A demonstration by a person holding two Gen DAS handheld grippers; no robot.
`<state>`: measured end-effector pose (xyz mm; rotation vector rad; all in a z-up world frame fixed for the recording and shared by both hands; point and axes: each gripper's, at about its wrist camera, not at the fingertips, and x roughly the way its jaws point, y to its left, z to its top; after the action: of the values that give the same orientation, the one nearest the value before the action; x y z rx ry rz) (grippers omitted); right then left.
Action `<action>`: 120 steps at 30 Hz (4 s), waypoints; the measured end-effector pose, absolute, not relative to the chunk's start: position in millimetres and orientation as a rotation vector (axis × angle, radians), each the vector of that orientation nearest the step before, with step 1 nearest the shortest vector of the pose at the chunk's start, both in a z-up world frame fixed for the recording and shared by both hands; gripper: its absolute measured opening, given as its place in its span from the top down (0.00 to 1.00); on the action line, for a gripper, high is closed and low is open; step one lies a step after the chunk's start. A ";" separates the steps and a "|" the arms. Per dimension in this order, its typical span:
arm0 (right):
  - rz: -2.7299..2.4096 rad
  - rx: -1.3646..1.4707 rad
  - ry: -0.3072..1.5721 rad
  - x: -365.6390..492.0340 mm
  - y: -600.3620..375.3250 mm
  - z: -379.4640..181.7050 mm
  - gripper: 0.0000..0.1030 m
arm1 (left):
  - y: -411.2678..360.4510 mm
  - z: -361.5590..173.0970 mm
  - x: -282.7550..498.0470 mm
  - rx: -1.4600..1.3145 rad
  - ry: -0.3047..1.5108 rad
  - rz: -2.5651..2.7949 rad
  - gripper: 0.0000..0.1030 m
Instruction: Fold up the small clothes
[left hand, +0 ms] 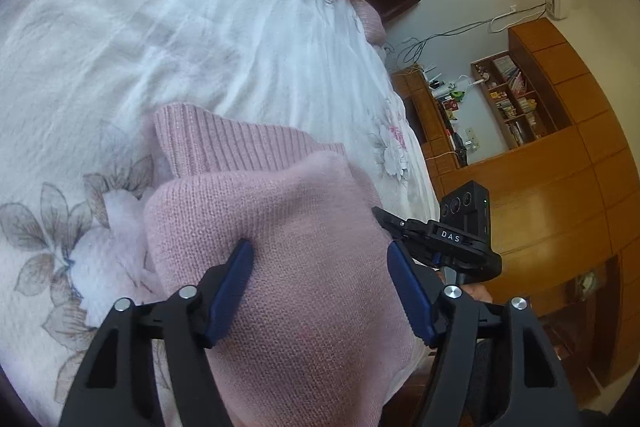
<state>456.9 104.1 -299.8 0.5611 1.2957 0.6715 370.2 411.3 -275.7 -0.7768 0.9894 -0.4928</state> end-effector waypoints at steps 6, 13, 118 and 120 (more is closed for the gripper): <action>0.739 0.517 1.243 402.8 85.8 -259.7 0.48 | 409.9 -223.3 315.1 -0.702 0.888 -0.545 0.31; 0.663 0.509 1.353 388.9 86.3 -311.6 0.76 | 385.1 -275.7 307.5 -0.721 0.983 -0.529 0.51; 0.297 -0.205 0.674 -64.1 67.0 -48.6 0.03 | 247.9 -49.5 -110.3 -0.200 0.750 0.084 0.04; 0.295 -0.207 0.670 -64.2 67.7 -48.6 0.03 | 248.6 -50.8 -109.5 -0.200 0.752 0.091 0.04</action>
<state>-64.2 67.7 -48.6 -0.2071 0.6700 0.2949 -109.5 248.6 -50.8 -0.1997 0.7524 0.0906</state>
